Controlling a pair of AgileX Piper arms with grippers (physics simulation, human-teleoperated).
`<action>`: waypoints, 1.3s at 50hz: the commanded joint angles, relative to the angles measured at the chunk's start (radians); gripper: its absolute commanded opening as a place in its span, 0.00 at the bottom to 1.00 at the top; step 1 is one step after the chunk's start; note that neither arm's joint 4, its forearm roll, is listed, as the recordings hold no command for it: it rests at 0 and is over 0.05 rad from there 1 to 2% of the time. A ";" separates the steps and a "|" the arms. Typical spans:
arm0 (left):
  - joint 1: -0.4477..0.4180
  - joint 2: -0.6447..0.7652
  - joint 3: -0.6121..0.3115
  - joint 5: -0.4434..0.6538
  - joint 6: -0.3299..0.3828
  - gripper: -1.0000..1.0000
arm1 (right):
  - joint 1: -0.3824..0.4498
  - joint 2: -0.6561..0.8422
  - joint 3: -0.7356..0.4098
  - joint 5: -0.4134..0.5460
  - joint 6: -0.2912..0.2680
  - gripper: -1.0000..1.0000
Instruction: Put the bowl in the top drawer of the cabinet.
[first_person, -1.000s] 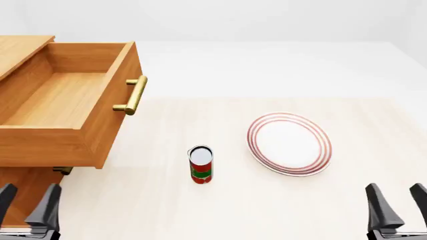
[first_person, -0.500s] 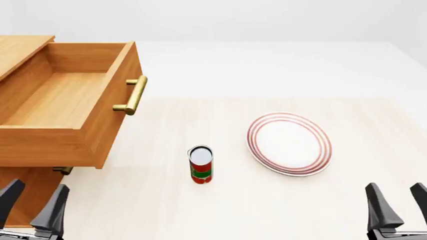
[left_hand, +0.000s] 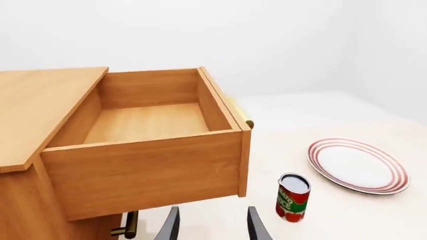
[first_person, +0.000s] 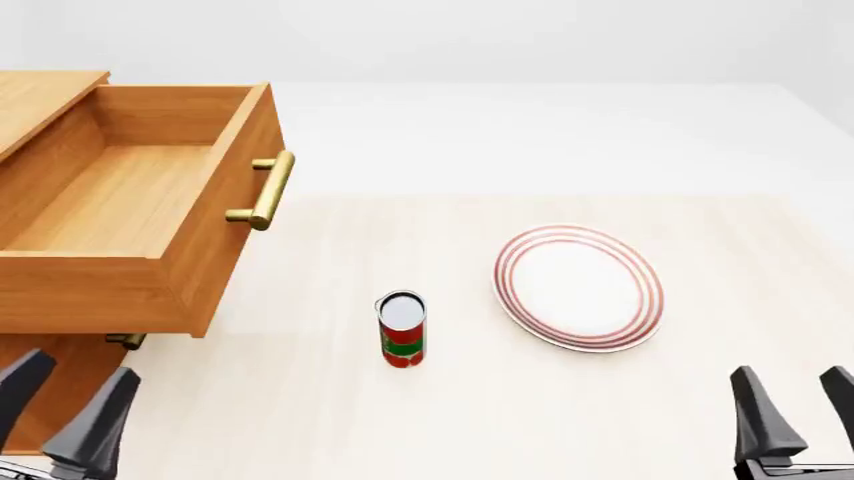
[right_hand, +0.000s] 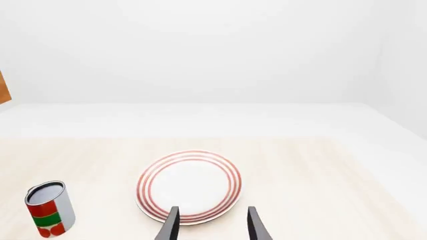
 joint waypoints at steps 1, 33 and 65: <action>-0.100 0.017 -0.094 0.090 -0.021 1.00 | 0.000 -0.002 0.001 0.001 0.000 1.00; -0.392 0.378 -0.301 0.005 -0.031 1.00 | 0.000 -0.002 0.001 0.001 0.000 1.00; -0.642 0.686 -0.455 0.006 -0.203 1.00 | 0.000 -0.002 0.001 0.001 0.000 1.00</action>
